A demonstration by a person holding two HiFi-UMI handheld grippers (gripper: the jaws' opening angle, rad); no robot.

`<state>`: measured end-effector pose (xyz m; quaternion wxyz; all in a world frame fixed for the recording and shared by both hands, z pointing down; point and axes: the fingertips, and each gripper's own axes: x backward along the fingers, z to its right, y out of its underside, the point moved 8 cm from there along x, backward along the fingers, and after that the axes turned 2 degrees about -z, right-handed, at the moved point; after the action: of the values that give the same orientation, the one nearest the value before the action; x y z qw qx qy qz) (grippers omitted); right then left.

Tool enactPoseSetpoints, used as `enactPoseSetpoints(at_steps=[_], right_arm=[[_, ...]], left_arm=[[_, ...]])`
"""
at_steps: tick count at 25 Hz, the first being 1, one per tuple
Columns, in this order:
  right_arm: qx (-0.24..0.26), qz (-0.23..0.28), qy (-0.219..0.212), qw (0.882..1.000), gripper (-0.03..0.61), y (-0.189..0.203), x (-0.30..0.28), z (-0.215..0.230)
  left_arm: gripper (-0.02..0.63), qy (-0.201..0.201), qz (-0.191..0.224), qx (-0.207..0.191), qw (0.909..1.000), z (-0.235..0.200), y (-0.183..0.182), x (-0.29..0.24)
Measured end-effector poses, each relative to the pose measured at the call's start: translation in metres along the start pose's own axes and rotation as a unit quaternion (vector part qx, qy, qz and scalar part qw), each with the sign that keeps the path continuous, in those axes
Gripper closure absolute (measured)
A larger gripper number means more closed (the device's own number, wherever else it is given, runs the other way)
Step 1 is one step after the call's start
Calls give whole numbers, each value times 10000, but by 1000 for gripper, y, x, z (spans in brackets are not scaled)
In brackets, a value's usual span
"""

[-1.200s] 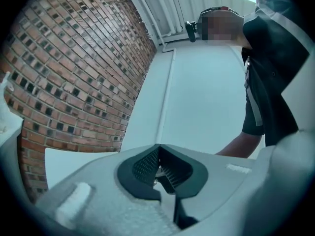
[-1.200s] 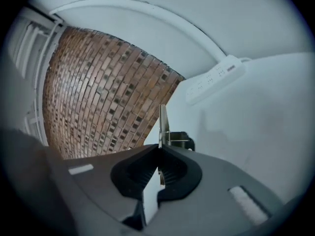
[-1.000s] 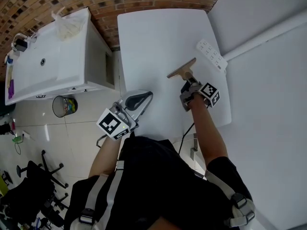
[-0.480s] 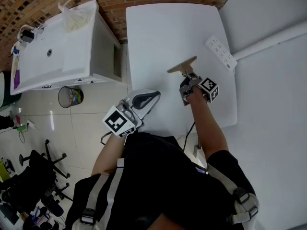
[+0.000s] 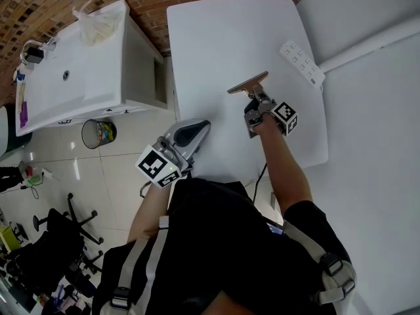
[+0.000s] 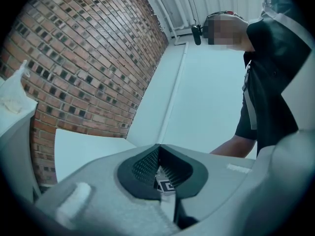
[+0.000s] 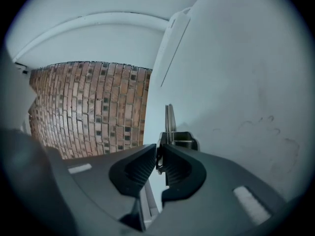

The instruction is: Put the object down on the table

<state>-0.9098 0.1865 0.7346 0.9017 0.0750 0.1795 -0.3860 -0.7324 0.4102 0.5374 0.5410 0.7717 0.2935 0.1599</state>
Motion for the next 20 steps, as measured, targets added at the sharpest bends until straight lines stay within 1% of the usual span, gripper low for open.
enactPoseSetpoints(at_steps=[3, 9, 13, 17, 19, 20], right_arm=[[204, 14, -23, 9998, 507, 2, 2, -1], [433, 75, -119, 9990, 500, 16, 19, -1], [516, 155, -35, 9985, 491, 24, 38, 5], [743, 412, 10, 9964, 506, 28, 57, -1], [866, 493, -68, 9950, 506, 30, 66, -12], [933, 504, -143, 9943, 506, 31, 69, -20]], left_arm=[[615, -44, -2, -6, 10000, -3, 0, 8], [615, -94, 24, 57, 9999, -10, 4, 24], [615, -21, 57, 108, 9999, -16, 5, 28], [615, 127, 138, 63, 9998, -25, -1, 33], [615, 191, 141, -16, 9997, -30, -6, 34], [615, 207, 100, -123, 9997, -33, -9, 34]])
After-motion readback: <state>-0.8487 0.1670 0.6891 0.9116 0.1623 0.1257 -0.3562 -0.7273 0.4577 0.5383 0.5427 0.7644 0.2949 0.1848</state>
